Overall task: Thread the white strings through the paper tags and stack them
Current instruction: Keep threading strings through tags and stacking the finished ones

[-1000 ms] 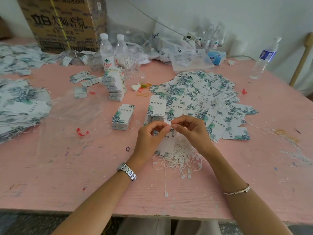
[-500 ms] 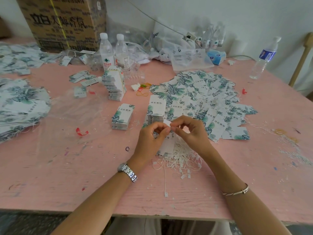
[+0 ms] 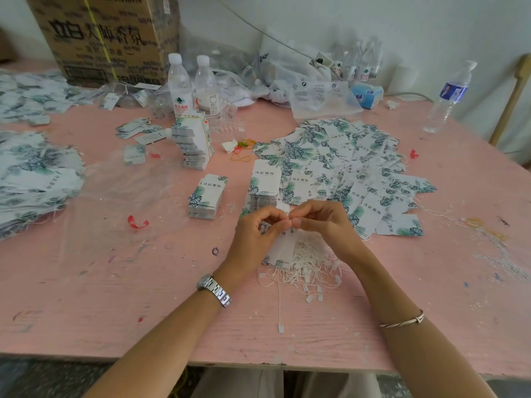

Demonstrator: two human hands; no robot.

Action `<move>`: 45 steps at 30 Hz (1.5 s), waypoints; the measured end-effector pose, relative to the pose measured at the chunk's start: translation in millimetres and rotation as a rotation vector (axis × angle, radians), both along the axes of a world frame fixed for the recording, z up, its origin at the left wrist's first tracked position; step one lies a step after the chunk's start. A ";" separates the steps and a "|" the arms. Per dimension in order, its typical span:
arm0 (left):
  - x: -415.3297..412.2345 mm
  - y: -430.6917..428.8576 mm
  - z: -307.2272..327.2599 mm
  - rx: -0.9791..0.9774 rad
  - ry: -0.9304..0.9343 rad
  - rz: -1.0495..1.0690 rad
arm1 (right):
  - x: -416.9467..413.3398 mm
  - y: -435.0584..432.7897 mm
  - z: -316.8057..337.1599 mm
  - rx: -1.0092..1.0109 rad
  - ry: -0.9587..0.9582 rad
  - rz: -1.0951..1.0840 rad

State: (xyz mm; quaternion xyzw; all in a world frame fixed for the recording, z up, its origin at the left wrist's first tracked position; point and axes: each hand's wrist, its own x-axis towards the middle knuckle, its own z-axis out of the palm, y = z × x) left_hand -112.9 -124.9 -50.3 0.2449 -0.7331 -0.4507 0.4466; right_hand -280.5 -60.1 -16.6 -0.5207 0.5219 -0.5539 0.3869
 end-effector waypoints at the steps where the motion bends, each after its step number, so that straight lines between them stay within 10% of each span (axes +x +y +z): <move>1: 0.3 0.0 0.0 -0.003 -0.002 0.002 | 0.7 0.3 0.4 -0.003 -0.001 -0.003; 25: 2.1 2.0 6.5 -0.125 -0.022 0.173 | -3.6 -2.5 1.4 -0.093 -0.294 -0.004; 39: 1.6 2.3 3.1 0.264 -0.076 -0.099 | -14.0 -4.5 5.1 -0.184 -0.647 -0.085; 45: 3.0 0.5 8.4 0.339 0.105 -0.120 | -22.0 -6.9 -2.3 -0.116 -0.449 -0.391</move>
